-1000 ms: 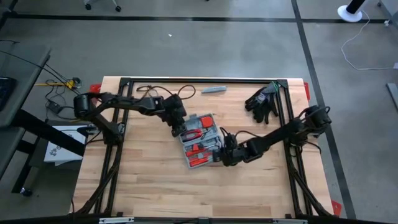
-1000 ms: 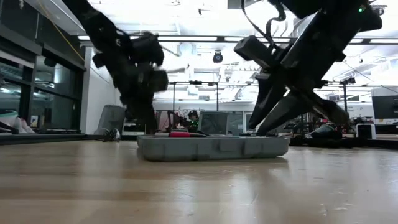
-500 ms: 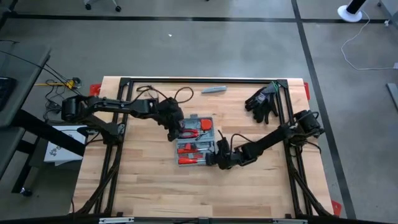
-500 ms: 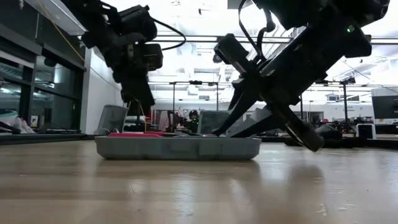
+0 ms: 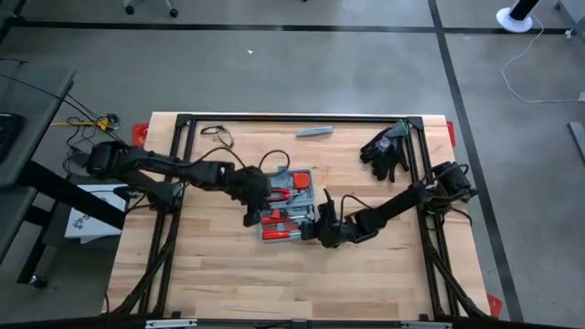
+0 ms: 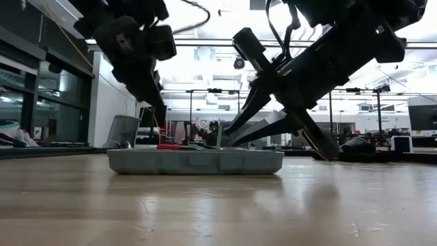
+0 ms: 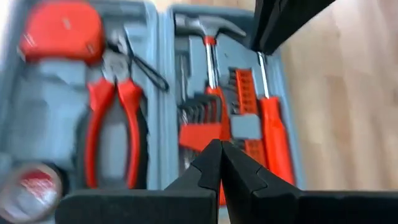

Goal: Prefit tool cases
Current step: Remove the orange hex key set from the gray prefit tool case

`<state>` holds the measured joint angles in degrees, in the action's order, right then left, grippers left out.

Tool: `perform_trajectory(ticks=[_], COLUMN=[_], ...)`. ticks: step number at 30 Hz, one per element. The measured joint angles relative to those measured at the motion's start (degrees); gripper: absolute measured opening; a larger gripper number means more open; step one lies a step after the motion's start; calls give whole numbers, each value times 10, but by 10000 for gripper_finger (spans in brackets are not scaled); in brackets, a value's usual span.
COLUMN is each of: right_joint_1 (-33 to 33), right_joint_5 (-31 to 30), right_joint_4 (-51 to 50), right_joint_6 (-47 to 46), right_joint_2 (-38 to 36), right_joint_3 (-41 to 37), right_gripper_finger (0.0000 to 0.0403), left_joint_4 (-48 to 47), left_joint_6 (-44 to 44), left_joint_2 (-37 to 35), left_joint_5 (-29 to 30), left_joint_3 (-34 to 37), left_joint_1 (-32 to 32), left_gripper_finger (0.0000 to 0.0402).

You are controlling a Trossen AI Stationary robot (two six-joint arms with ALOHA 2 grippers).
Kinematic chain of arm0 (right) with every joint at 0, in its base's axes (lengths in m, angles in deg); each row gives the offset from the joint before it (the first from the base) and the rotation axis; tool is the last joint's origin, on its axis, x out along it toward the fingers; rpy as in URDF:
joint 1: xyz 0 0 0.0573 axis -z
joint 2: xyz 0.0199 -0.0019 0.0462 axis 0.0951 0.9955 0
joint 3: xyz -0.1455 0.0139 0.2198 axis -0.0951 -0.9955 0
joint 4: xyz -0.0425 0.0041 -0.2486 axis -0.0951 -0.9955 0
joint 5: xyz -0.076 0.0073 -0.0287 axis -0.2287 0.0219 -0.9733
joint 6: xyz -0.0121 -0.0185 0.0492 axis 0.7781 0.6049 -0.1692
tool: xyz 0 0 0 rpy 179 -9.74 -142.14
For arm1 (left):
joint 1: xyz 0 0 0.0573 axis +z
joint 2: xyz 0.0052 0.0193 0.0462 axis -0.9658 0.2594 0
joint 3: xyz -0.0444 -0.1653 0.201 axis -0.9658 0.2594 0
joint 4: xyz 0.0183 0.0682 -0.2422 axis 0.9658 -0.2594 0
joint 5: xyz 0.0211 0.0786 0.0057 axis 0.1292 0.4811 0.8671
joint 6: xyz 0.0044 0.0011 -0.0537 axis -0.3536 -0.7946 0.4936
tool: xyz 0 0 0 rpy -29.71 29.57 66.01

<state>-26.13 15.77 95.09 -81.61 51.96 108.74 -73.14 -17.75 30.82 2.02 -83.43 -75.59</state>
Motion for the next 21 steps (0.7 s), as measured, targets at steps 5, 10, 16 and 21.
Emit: perform_trajectory(ticks=[5, 10, 16, 21], right_joint_1=[0, 0, 0, 0], right_joint_5=[-3, -17, -17, -18], right_joint_4=[0, 0, 0, 0], right_joint_6=[2, 4, 12, 12], right_joint_2=[0, 0, 0, 0], right_joint_3=[0, 0, 0, 0], right_gripper_finger=[57, 57, 57, 57], left_joint_4=[48, 56, 58, 62], left_joint_6=[-51, -103, -152, -153], left_joint_2=[0, 0, 6, 42], left_joint_5=[35, 48, 50, 52], left_joint_3=[0, 0, 0, 0], left_joint_1=[-38, -61, -70, -70], left_gripper_finger=[28, 84, 163, 199])
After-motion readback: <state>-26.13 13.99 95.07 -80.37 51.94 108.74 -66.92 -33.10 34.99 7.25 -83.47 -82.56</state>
